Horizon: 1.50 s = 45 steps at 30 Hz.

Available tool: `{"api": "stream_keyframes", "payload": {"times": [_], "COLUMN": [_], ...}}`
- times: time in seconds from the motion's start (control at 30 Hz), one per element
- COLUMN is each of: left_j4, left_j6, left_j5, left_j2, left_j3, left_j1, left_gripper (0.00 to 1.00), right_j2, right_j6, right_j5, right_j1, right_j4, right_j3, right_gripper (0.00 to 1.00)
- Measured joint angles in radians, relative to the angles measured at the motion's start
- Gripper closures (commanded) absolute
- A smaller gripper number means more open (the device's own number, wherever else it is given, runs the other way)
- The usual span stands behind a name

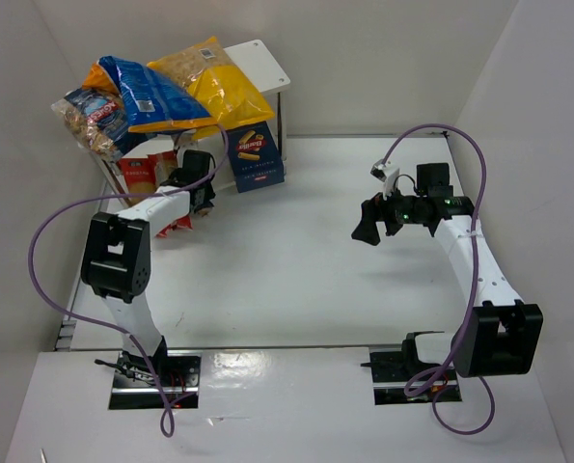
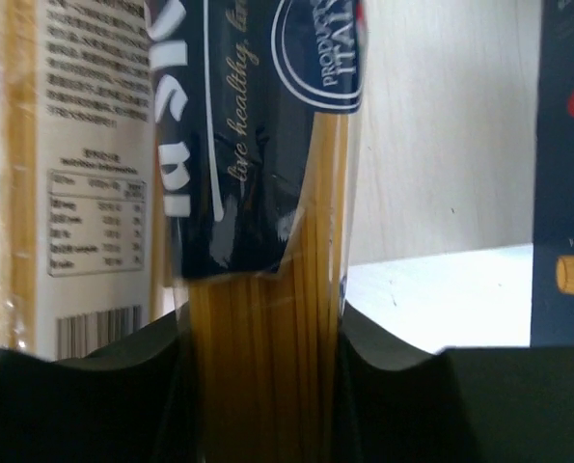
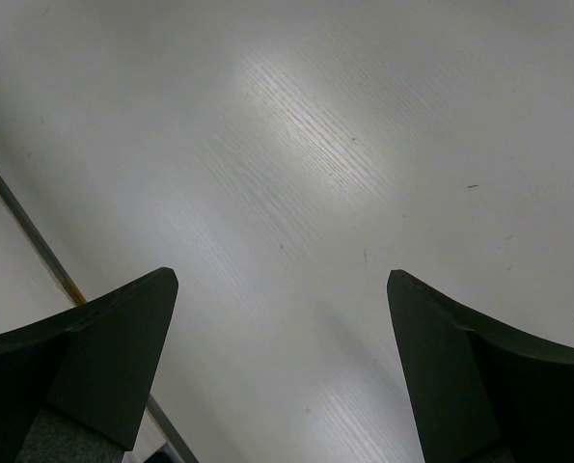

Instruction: Place and organize the pasta boxes and bags onto the shelf

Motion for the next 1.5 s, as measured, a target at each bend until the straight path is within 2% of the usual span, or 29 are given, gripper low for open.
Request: {"api": "stream_keyframes", "payload": {"times": [0.1, 0.17, 0.2, 0.3, 0.43, 0.57, 0.77, 1.0, 1.33, 1.5], "left_j4": [0.011, 0.023, 0.029, 0.042, 0.059, 0.06, 0.024, -0.056, -0.356, -0.503], "left_j6": [0.006, 0.012, 0.021, 0.03, 0.032, 0.034, 0.068, 0.163, 0.37, 0.486], "left_j5": [-0.002, -0.008, -0.008, -0.009, -0.006, 0.0, 0.003, 0.035, 0.222, 0.293], "left_j2": [0.002, 0.003, 0.004, 0.007, 0.007, 0.006, -0.053, -0.284, -0.414, -0.552], "left_j3": [0.003, 0.008, 0.014, 0.032, 0.036, 0.036, 0.011, -0.103, -0.106, -0.111], "left_j1": [0.008, 0.012, 0.016, 0.026, 0.033, 0.032, 0.017, -0.049, -0.078, -0.088], "left_gripper": [0.42, 0.33, 0.25, 0.21, 0.09, 0.01, 0.0, 0.0, 0.0, 0.0], "right_j2": [0.0, 0.0, 0.0, 0.0, 0.002, 0.011, 0.018, 0.008, -0.03, -0.042], "right_j6": [0.0, -0.003, -0.004, -0.008, -0.01, -0.012, -0.014, -0.015, -0.01, 0.018], "right_j5": [0.0, 0.0, 0.0, 0.0, 0.0, -0.001, -0.001, -0.005, -0.002, 0.029], "right_j1": [0.0, 0.0, 0.0, 0.0, 0.0, 0.0, 0.0, 0.0, 0.0, 0.0], "right_j4": [0.0, 0.0, 0.0, 0.0, 0.0, 0.0, -0.002, -0.002, -0.021, -0.042], "right_j3": [0.0, 0.0, 0.0, 0.0, 0.0, 0.0, 0.0, 0.0, 0.002, 0.002], "right_gripper": [0.02, 0.02, 0.02, 0.02, 0.02, 0.02, 0.02, 0.02, 0.02, 0.02]}}
